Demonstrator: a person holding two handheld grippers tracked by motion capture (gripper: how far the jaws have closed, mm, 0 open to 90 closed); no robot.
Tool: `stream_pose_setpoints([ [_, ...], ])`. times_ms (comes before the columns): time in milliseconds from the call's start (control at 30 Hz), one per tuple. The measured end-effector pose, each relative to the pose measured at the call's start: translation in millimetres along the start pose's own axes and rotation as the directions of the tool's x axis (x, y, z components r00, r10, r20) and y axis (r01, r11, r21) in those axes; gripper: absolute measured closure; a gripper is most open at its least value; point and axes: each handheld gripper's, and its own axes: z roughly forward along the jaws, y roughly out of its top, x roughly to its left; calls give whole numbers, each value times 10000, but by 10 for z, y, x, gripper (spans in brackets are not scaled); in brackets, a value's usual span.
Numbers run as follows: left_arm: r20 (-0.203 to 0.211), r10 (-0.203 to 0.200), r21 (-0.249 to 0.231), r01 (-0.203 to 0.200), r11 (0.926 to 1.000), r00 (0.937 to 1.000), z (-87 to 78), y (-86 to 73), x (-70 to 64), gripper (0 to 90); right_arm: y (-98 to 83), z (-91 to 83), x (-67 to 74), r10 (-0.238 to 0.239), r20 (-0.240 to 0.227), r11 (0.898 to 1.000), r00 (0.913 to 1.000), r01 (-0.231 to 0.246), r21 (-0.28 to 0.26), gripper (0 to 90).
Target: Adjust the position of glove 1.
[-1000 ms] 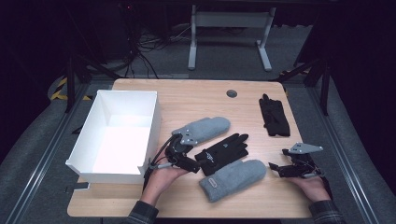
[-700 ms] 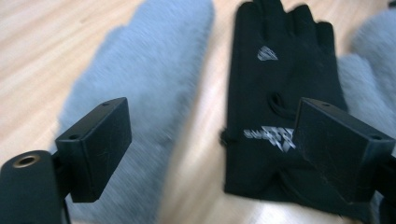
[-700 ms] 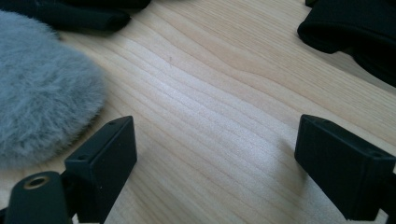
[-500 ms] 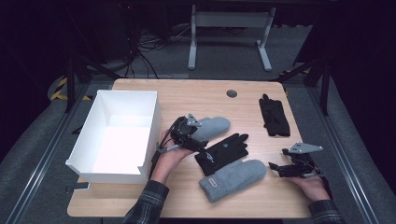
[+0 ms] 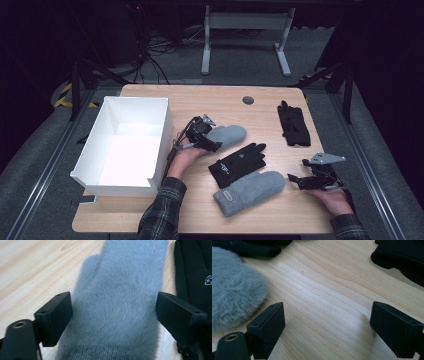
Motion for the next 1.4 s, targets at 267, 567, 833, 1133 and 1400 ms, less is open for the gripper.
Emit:
stream_pose_setpoints([
  [267,65,186,-13,-186,9998,9998,-19,-58,13,504,0,0,0,-6,-1,10000,10000,6,1,131],
  [567,264,-542,121,539,9985,9982,-149,-11,-22,794,0,0,0,-5,0,10000,10000,5,1,131],
  [833,442,-911,312,898,9955,9949,-283,26,-112,801,0,0,0,-4,1,10000,10000,4,1,131],
  [1133,764,-1093,252,1077,9939,9911,-444,65,-314,801,0,0,0,-5,1,10000,10000,5,3,131],
  [1400,1358,-1305,148,1297,9914,9821,-574,78,-499,802,0,0,0,3,-1,10000,10000,-3,-1,131],
])
